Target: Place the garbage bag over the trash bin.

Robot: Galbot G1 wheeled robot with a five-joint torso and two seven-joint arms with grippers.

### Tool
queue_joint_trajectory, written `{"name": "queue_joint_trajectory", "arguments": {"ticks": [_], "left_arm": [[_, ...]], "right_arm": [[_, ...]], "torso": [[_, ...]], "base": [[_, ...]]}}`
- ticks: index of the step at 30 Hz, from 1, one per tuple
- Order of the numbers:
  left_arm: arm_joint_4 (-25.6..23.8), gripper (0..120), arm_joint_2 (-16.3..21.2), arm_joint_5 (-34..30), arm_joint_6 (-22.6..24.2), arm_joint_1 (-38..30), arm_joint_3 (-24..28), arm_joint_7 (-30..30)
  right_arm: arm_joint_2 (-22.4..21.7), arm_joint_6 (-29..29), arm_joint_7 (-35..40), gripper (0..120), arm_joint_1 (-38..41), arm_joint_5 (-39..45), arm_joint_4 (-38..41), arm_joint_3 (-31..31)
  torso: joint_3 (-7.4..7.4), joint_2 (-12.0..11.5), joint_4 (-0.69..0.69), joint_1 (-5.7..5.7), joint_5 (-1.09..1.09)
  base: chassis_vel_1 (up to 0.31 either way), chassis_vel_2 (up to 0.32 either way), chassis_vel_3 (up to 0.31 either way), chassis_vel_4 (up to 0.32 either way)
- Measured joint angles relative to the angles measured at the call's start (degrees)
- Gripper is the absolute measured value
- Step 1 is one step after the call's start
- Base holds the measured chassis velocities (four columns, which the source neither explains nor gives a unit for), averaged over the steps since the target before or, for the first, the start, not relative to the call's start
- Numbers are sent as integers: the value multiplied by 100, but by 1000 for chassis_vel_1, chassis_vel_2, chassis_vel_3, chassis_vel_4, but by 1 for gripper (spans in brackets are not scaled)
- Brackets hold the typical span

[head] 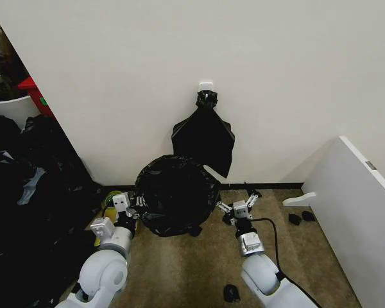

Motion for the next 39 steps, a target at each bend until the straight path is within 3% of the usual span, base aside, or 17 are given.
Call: {"name": "queue_joint_trajectory", "arguments": {"ticks": [7, 11, 12, 13, 15, 17, 18, 19, 21, 24, 29, 39], "left_arm": [[41, 2, 19, -452, 137, -63, -204, -42], [295, 2, -35, -1493, 644, -280, -570, -276], [295, 2, -35, -1493, 644, -280, -570, -276], [360, 2, -61, -1883, 903, -348, -686, -396], [652, 2, -207, -3398, 1813, -658, -1150, -964], [683, 2, -225, -3559, 1910, -693, -1205, -1036], [845, 2, -319, -4424, 2389, -845, -1523, -1415], [930, 2, -375, -4856, 2584, -903, -1677, -1576], [1005, 2, -423, -5208, 2745, -934, -1796, -1706], [1059, 2, -460, -5399, 2839, -942, -1848, -1781], [1035, 2, -487, -5363, 2855, -912, -1812, -1747], [918, 2, -522, -5268, 2878, -854, -1788, -1576]], "right_arm": [[68, -35, 136, 100, -88, -46, 136, 133], [123, -250, 561, 100, -283, 407, 619, 257], [123, -250, 561, 100, -283, 407, 619, 257], [124, -257, 575, 100, -327, 528, 726, 236], [109, -6, 301, 100, -431, 942, 998, 118], [104, 71, 206, 100, -440, 1005, 1020, 99], [82, 451, -286, 100, -465, 1233, 1060, 7], [67, 736, -704, 100, -474, 1314, 1045, -68], [64, 1062, -1196, 100, -476, 1337, 938, -161], [103, 1321, -1621, 100, -473, 1302, 767, -282], [219, 1340, -1722, 100, -403, 985, 521, -392], [277, 1058, -1317, 100, -325, 472, 207, -366]], "torso": [[0, 0, 1, 0, -1], [0, 0, 0, 0, -1], [0, 0, 0, 0, -1], [0, 0, 1, 0, -1], [0, 0, -1, 0, -2], [0, 0, -2, 0, -3], [0, 0, -2, 0, 0], [0, 0, 0, 0, 0], [0, 0, 1, 0, -2], [0, 0, 0, 0, -1], [0, 0, 1, 0, -1], [0, 0, 0, 0, 0]], "base": [[0, 0, 0, 0], [0, 0, 0, 0], [0, 0, 0, 0], [0, 0, 0, 0], [0, 0, 0, 0], [0, 0, 0, 0], [0, 0, 0, 0], [0, 0, 0, 0], [0, 0, 0, 0], [0, 0, 0, 0], [0, 0, 0, 0], [0, 0, 0, 0]]}}
